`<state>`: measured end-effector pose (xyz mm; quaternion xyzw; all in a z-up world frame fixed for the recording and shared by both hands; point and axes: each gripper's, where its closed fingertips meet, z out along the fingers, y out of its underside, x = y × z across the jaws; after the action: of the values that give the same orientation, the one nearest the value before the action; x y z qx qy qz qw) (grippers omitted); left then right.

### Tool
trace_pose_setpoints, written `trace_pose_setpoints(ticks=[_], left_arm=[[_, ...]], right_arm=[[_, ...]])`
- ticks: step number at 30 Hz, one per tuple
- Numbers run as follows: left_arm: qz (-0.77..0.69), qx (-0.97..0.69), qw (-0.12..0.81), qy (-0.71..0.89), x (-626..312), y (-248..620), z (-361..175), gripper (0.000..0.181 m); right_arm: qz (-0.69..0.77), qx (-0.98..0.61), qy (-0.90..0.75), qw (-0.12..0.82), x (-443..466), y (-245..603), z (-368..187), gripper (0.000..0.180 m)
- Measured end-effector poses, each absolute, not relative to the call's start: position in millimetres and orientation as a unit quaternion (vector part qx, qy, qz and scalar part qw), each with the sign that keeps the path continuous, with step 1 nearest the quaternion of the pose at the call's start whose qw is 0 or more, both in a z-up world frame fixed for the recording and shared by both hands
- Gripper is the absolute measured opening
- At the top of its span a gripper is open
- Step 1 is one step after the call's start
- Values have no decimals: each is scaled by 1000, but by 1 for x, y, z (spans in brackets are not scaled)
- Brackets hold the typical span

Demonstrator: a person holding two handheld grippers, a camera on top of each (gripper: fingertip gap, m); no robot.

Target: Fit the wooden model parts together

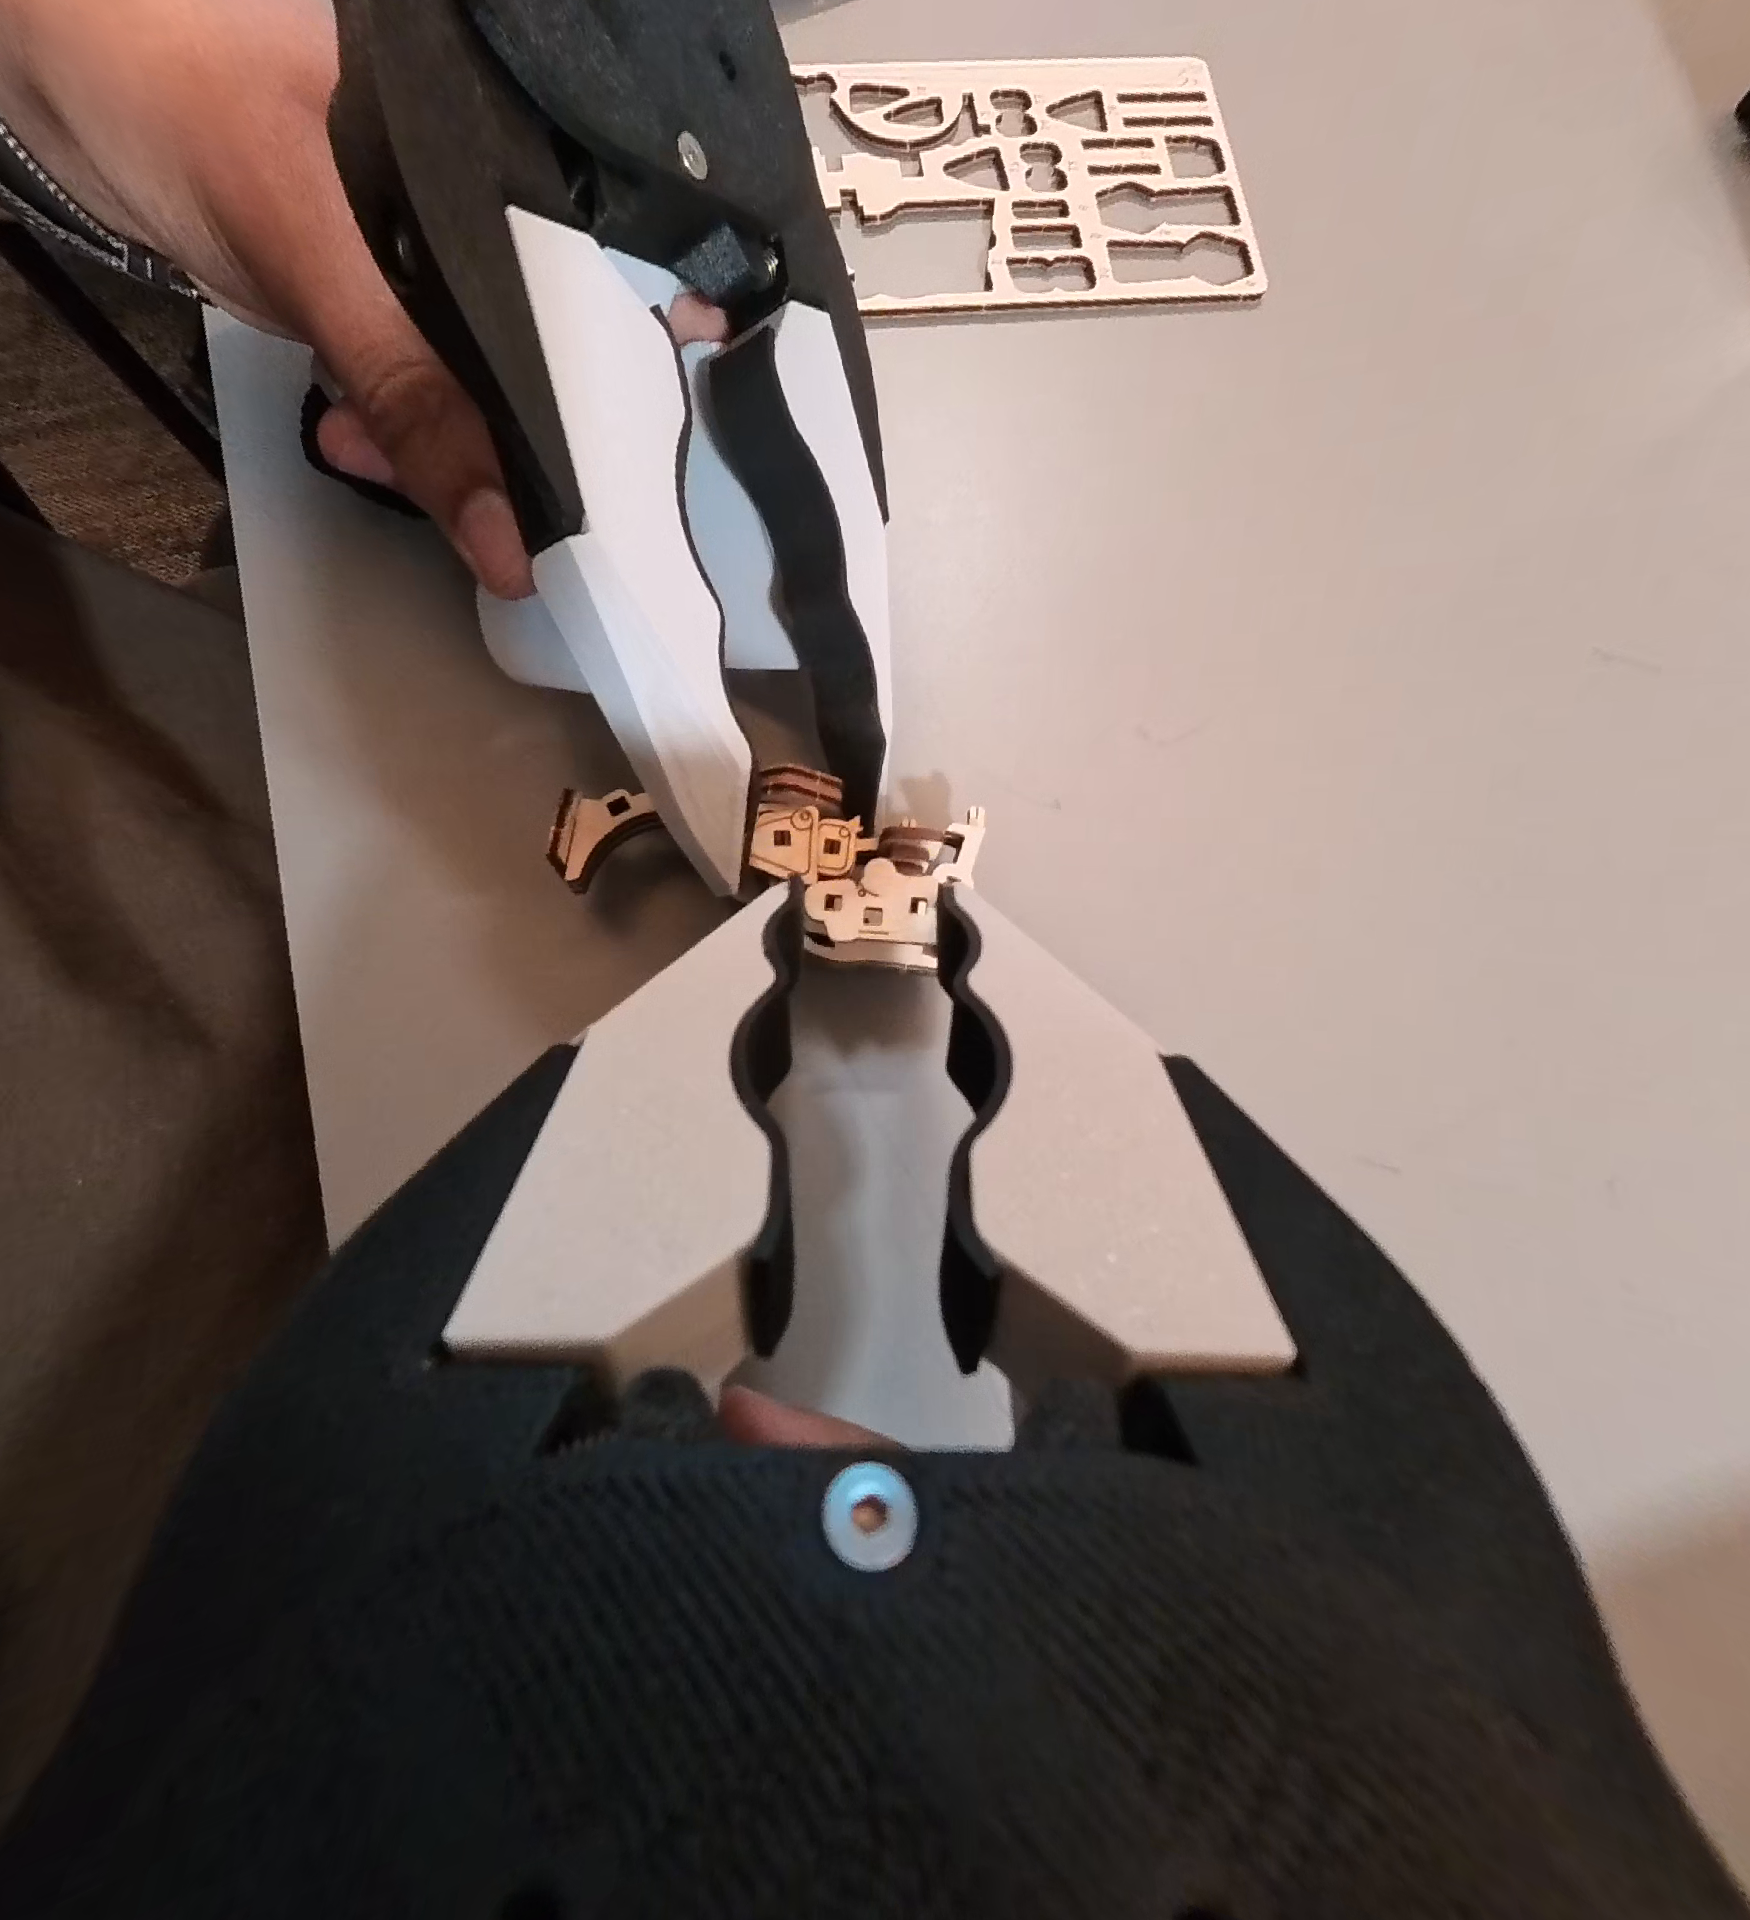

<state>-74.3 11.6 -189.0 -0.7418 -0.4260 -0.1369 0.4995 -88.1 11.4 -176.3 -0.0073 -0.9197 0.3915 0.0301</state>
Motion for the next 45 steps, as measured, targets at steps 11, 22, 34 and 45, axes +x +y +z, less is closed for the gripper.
trace_pose_setpoints(ticks=[11, 22, 34, 45], left_arm=[[-141, -739, 501, -427, -74, 12, -189, 32], [-142, -738, 502, -428, -74, 12, -188, 32], [-144, -738, 502, -428, -74, 12, -188, 32], [-144, -738, 503, -428, -74, 12, -187, 32]], right_arm=[[391, -3, -919, 41, -88, 10, -176, 24], [395, -7, -918, 45, -89, 11, -174, 26], [440, 27, -897, 38, -87, 18, -169, 30], [454, 30, -890, 37, -93, 19, -175, 28]])
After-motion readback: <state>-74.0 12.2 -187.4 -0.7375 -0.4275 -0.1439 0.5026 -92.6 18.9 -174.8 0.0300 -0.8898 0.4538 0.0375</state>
